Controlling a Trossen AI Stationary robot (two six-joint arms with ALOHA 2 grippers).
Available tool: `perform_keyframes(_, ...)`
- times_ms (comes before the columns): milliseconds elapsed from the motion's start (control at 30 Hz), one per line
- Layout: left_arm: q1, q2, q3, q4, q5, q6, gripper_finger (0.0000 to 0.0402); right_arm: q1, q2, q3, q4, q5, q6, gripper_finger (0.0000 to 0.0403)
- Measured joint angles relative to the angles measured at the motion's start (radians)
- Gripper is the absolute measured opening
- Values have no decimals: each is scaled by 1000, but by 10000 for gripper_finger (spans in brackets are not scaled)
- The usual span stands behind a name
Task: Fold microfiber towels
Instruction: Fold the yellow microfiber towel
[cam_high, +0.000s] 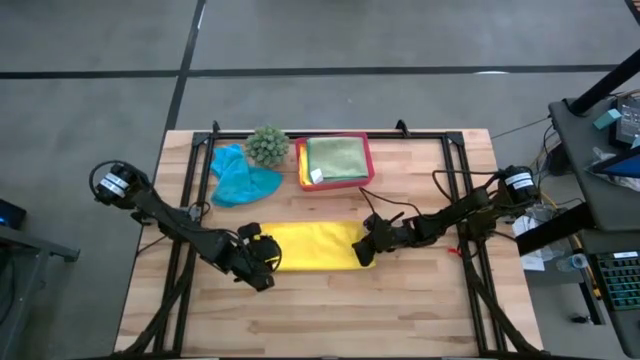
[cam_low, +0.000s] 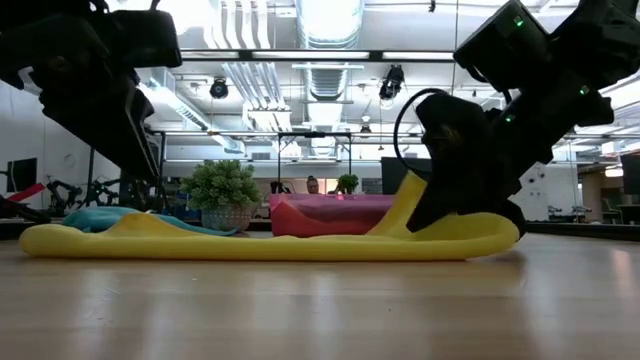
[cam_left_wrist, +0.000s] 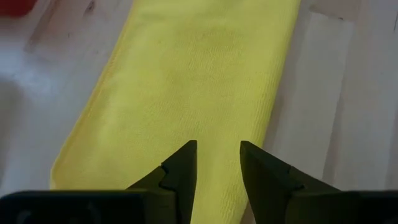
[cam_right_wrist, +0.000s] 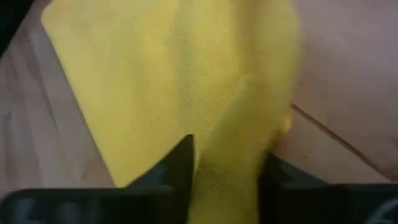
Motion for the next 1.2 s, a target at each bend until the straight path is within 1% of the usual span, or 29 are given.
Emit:
perform_keyframes(100,-4,-6,32,-95,30,-18,107,0,-1,0,0,1,-42,36)
perform_keyframes(133,-7,-10,40,-140,35,-29,107,1,-3,0,-1,0,-52,22)
perform_keyframes(167,-10,-13,47,-180,42,-44,107,1,-8,0,-6,-1,-60,17)
perform_keyframes(267,-17,-19,49,-279,66,-85,107,1,-40,0,-48,-11,-70,14)
perform_keyframes(367,-25,-17,32,-332,94,-124,107,1,-96,0,-159,-11,-74,13)
perform_keyframes(567,-44,1,-10,-283,105,-176,107,1,-262,0,-435,-9,-61,13)
perform_keyframes(700,-48,10,-37,-201,106,-177,107,1,-384,4,-555,6,-44,13)
perform_keyframes(767,-48,18,-38,-170,106,-177,107,1,-432,10,-580,18,-32,13)
perform_keyframes(867,-48,32,-39,-127,105,-175,107,3,-473,11,-505,13,-21,13)
perform_keyframes(967,-48,48,-39,-100,104,-174,107,3,-468,12,-390,5,-21,12)
perform_keyframes(1067,-48,71,-39,-85,104,-173,107,3,-420,12,-289,0,-18,12)
perform_keyframes(1200,-48,107,-40,-60,105,-172,107,3,-311,12,-155,0,19,12)
